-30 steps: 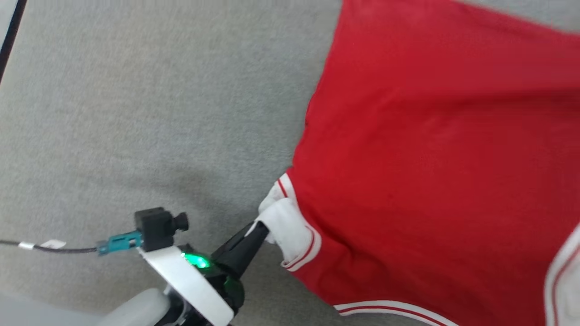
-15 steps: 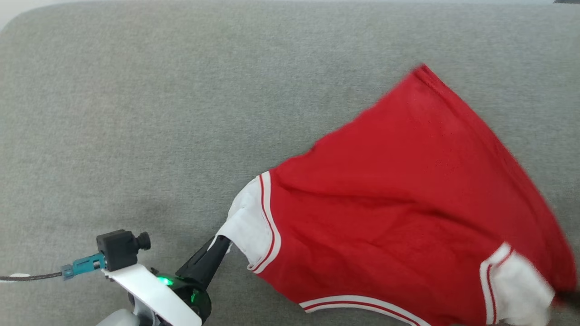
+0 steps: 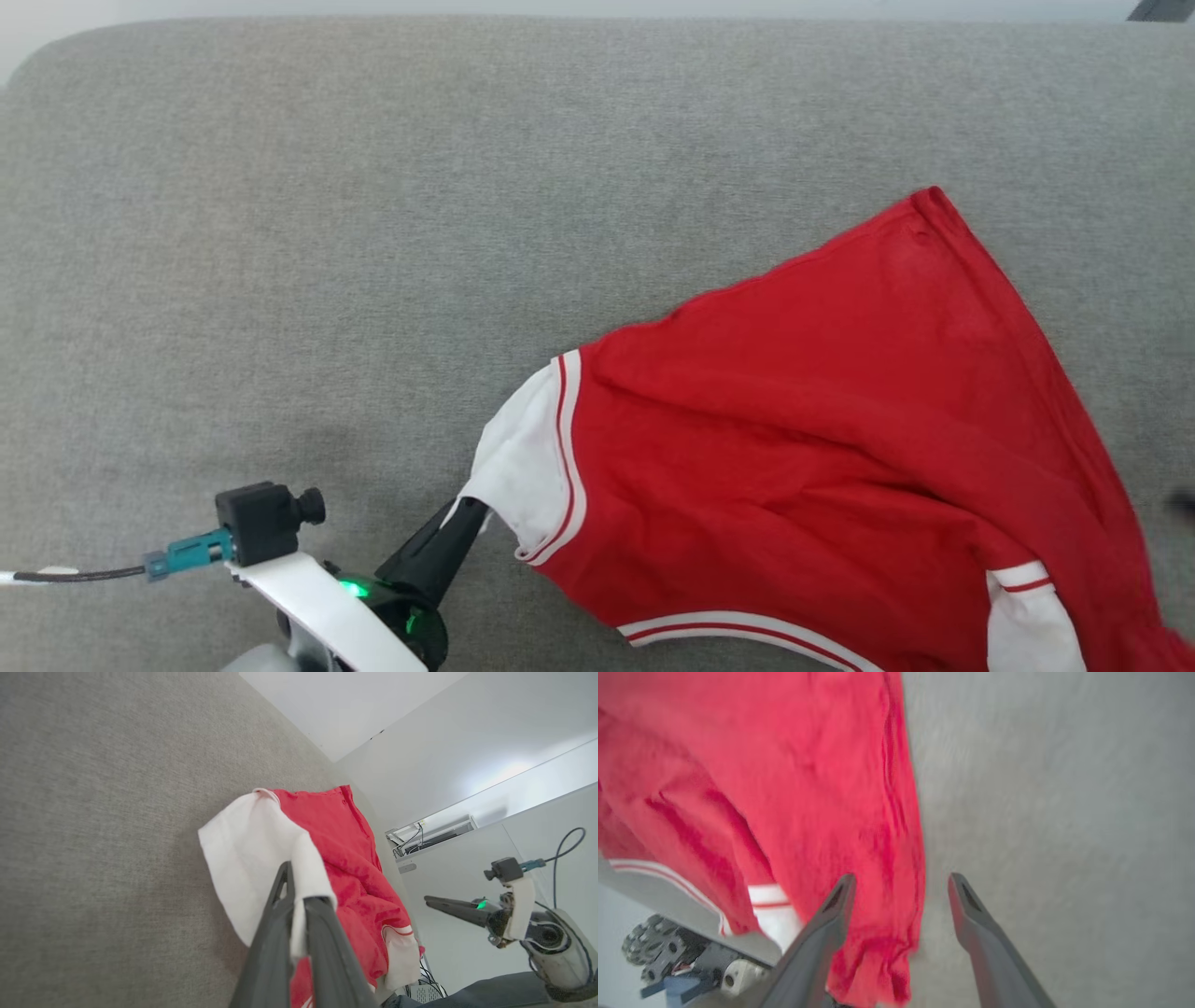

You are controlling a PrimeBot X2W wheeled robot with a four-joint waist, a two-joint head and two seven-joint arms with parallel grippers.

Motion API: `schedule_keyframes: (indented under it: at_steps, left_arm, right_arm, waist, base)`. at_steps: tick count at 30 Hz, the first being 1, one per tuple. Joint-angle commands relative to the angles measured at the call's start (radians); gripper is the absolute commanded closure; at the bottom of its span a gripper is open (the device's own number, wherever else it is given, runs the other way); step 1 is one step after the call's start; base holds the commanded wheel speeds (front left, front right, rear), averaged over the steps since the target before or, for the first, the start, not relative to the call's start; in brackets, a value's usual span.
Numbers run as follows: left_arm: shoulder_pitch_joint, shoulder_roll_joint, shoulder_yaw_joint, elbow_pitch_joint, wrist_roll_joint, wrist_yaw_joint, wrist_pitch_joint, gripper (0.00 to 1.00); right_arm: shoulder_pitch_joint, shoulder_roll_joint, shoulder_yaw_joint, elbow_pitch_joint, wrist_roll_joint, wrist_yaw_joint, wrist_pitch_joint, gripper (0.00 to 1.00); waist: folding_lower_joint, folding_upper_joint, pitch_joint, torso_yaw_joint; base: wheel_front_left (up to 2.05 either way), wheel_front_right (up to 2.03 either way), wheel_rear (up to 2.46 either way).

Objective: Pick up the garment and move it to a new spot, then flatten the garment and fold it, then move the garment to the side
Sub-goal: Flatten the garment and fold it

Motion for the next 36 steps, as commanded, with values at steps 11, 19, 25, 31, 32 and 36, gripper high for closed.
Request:
schedule_keyframes:
  at_steps: [11, 19, 25, 31, 32, 36]
  left_arm:
    - [-0.079, -0.068, -0.042, 0.004, 0.018, -0.002, -0.002, 1.0]
    - [-0.137, -0.128, -0.073, 0.016, 0.028, -0.002, -0.002, 1.0]
    - [-0.153, -0.155, -0.07, 0.024, 0.027, -0.002, -0.002, 1.0]
    - [-0.208, -0.146, -0.086, 0.049, 0.012, -0.002, -0.003, 1.0]
    - [-0.226, -0.141, -0.087, 0.057, 0.011, -0.002, -0.002, 1.0]
    - [-0.328, -0.12, -0.077, 0.094, -0.008, -0.002, 0.008, 1.0]
  right_arm:
    - [-0.519, 0.085, 0.071, 0.147, -0.158, 0.0, -0.051, 0.0]
    - [-0.808, 0.106, 0.36, 0.449, -0.299, 0.0, -0.06, 0.0]
    - [-0.832, 0.093, 0.515, 0.592, -0.255, 0.0, -0.029, 0.0]
    - [-0.892, 0.075, 0.561, 0.649, -0.189, 0.0, -0.072, 1.0]
    - [-0.913, 0.074, 0.556, 0.659, -0.186, 0.0, -0.094, 1.0]
    - [-1.015, 0.097, 0.518, 0.71, -0.174, -0.001, -0.168, 1.0]
  waist:
    - [0.0, -0.0001, 0.062, 0.079]
    - [0.0, -0.0001, 0.136, 0.149]
    - [0.0, -0.0001, 0.151, 0.168]
    - [0.0, -0.0001, 0.145, 0.147]
    - [0.0, -0.0001, 0.143, 0.14]
    - [0.0, -0.0001, 0.144, 0.099]
  base:
    - [0.0, 0.0, 0.0]
    - [0.0, 0.0, 0.0]
    - [0.0, 0.0, 0.0]
    - [0.0, 0.0, 0.0]
    - [0.0, 0.0, 0.0]
    - [0.0, 0.0, 0.0]
